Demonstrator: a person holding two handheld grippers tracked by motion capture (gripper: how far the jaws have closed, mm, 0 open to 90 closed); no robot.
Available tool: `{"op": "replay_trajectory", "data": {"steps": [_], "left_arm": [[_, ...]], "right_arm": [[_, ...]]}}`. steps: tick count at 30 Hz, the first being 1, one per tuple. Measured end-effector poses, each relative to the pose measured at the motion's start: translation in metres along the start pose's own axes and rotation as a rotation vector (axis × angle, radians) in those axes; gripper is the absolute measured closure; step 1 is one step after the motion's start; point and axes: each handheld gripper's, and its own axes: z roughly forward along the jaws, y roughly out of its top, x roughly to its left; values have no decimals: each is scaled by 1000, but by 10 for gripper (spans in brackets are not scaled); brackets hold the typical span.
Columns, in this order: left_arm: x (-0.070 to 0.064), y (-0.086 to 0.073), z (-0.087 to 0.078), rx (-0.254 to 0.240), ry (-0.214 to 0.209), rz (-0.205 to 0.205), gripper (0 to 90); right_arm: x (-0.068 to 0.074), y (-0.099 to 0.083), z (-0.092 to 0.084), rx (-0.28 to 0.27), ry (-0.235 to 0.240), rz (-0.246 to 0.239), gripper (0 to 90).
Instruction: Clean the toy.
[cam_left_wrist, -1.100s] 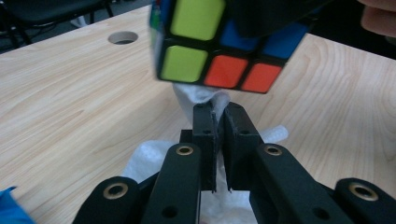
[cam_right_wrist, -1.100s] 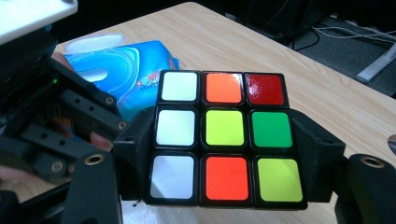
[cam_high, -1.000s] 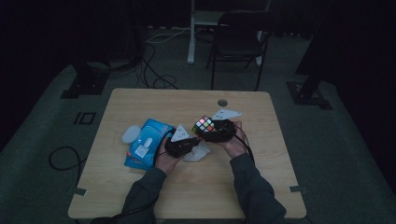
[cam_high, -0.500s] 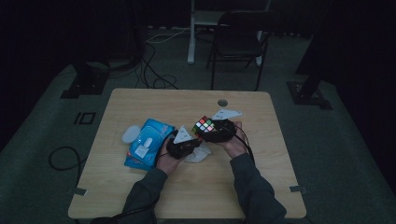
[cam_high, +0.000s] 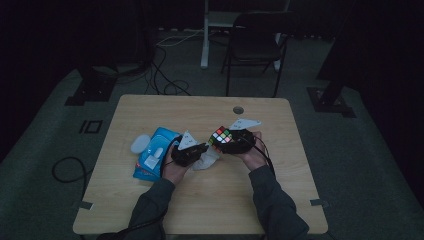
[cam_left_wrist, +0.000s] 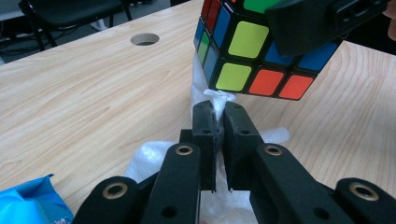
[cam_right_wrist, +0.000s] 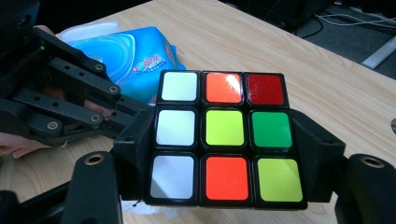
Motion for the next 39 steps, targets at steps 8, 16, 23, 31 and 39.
{"op": "replay_trajectory", "data": {"steps": [8, 16, 23, 31, 39], "left_arm": [[-11, 0, 7, 10, -54, 22, 853], [-18, 1, 9, 14, -97, 40, 855], [-23, -1, 10, 23, -109, 56, 855], [-18, -7, 6, 27, -86, 37, 854], [-10, -13, 1, 33, -20, -9, 853]], "right_arm": [[1, 5, 2, -10, 2, 1, 340], [2, 8, 7, -17, 3, 12, 340], [-3, 7, 6, -17, -19, 32, 340], [-11, 2, 4, -2, -55, 53, 340], [-18, -9, 3, 14, -84, 75, 340]]}}
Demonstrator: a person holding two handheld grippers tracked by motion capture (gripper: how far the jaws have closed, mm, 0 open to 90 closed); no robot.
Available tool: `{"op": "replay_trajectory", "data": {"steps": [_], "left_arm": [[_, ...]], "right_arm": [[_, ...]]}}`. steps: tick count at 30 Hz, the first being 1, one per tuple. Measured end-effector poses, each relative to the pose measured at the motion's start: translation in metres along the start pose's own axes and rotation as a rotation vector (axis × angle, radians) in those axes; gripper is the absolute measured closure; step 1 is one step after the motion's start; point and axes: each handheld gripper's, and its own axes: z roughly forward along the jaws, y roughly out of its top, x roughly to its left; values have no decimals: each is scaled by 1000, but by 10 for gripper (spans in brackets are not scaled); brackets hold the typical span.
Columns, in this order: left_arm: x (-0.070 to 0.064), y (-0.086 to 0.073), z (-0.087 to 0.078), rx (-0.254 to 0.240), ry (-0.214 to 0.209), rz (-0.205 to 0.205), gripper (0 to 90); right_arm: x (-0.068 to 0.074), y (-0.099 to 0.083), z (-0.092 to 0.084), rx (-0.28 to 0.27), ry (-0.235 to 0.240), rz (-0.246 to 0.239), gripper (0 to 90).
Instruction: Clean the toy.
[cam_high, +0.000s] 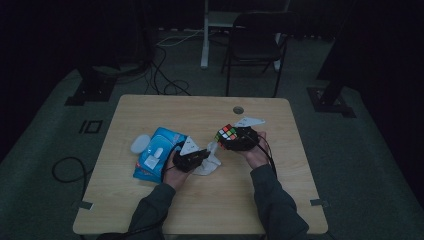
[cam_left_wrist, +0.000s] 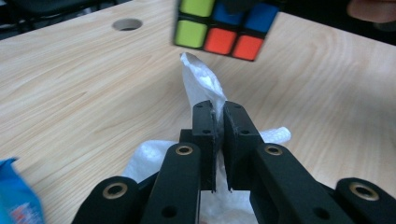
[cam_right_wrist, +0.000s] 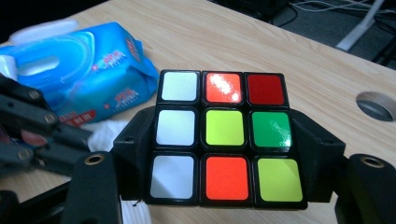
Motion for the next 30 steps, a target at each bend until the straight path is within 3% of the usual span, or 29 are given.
{"op": "replay_trajectory", "data": {"steps": [9, 19, 30], "left_arm": [[3, -2, 3, 18, 75, -26, 847], [11, -13, 4, 42, 141, -70, 833], [13, -14, 7, 57, 163, -84, 789]], "right_arm": [[-6, -12, -4, 28, -58, -4, 340], [-12, -26, -6, 52, -85, 17, 340], [-16, -40, -1, 94, -115, 23, 340]]}}
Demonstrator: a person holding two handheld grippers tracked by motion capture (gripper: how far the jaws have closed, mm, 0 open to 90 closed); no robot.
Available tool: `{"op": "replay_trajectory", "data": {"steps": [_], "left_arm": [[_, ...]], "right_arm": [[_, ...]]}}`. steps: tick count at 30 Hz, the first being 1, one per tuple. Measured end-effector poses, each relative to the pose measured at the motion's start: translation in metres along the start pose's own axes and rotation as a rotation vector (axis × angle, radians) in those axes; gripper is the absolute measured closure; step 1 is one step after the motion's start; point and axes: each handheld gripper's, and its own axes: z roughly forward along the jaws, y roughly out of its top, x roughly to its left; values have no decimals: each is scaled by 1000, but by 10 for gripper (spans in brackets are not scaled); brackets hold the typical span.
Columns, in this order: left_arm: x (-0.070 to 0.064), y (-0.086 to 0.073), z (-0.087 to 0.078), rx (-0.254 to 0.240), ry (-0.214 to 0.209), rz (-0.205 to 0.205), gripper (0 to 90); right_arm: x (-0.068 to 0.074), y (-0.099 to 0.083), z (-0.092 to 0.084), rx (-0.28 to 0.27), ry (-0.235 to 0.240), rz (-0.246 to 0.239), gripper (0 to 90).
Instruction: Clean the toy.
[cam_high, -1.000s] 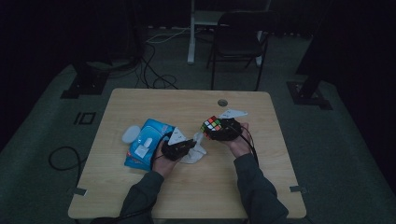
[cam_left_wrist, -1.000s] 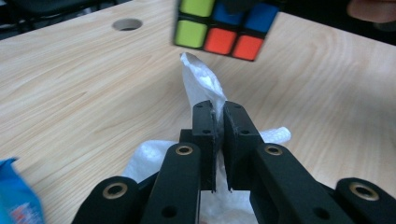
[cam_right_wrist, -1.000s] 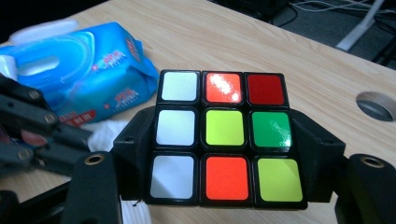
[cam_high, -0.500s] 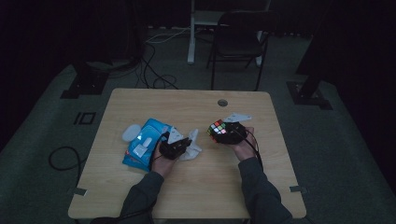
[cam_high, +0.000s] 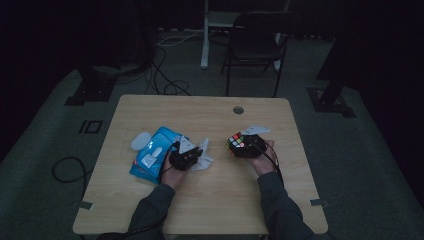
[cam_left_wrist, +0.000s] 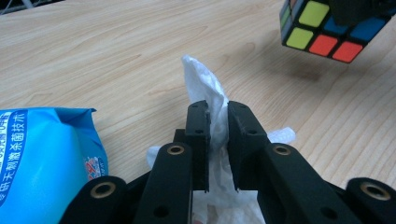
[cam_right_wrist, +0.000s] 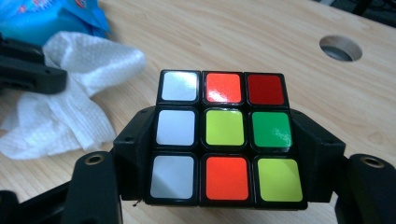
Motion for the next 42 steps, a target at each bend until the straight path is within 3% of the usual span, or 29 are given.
{"op": "replay_trajectory", "data": {"steps": [9, 14, 32, 42], "left_arm": [[3, 1, 0, 4, 4, -35, 598], [5, 3, -4, -16, -9, -74, 546], [7, 7, -9, -36, -22, -86, 528], [8, 8, -11, -43, -24, -92, 527]], "right_arm": [[-3, -10, 5, 35, -5, 12, 339], [-2, -13, 11, 72, -2, 12, 339], [-6, -20, 19, 112, -28, 23, 336], [-4, -19, 18, 99, -24, 20, 188]]}}
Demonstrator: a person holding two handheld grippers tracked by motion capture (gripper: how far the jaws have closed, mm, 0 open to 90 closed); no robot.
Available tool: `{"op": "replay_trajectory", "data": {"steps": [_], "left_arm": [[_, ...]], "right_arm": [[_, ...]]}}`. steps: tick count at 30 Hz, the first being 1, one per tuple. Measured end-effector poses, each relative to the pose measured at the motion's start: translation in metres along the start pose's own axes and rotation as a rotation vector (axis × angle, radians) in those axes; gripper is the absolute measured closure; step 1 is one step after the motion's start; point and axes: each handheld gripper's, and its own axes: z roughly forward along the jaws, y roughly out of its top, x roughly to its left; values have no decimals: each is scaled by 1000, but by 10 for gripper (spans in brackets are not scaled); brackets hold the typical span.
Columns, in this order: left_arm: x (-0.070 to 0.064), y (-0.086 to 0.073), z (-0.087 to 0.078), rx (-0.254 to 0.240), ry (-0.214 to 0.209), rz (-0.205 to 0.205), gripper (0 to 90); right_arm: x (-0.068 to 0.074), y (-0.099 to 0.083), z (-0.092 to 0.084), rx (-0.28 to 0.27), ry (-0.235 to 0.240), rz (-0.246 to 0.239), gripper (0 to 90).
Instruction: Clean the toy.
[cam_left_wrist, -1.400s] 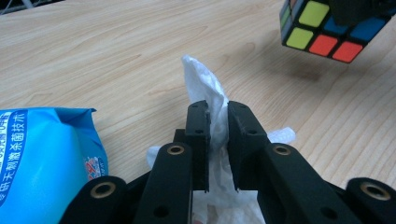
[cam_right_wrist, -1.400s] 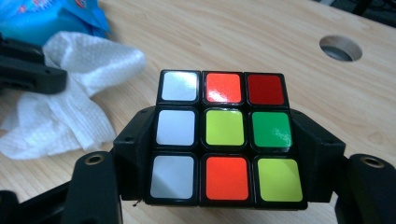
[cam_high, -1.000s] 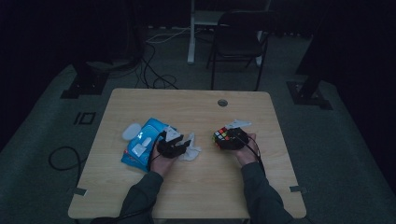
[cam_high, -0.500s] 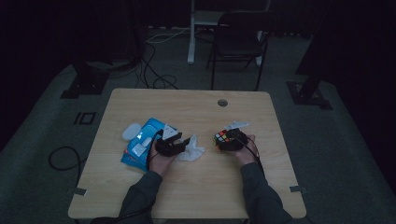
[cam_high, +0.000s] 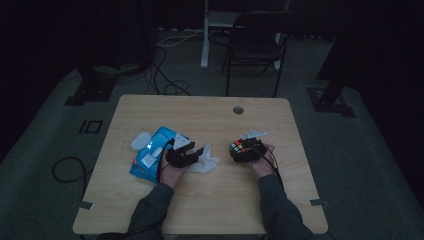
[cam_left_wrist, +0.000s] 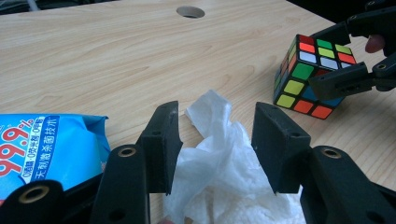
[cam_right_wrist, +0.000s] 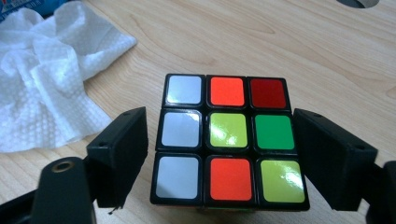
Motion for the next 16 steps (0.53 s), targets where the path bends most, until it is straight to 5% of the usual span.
{"op": "replay_trajectory", "data": {"steps": [16], "left_arm": [[2, 0, -1, -10, 1, -11, 517]], "right_arm": [[-2, 1, -9, -62, -5, 18, 124]]}}
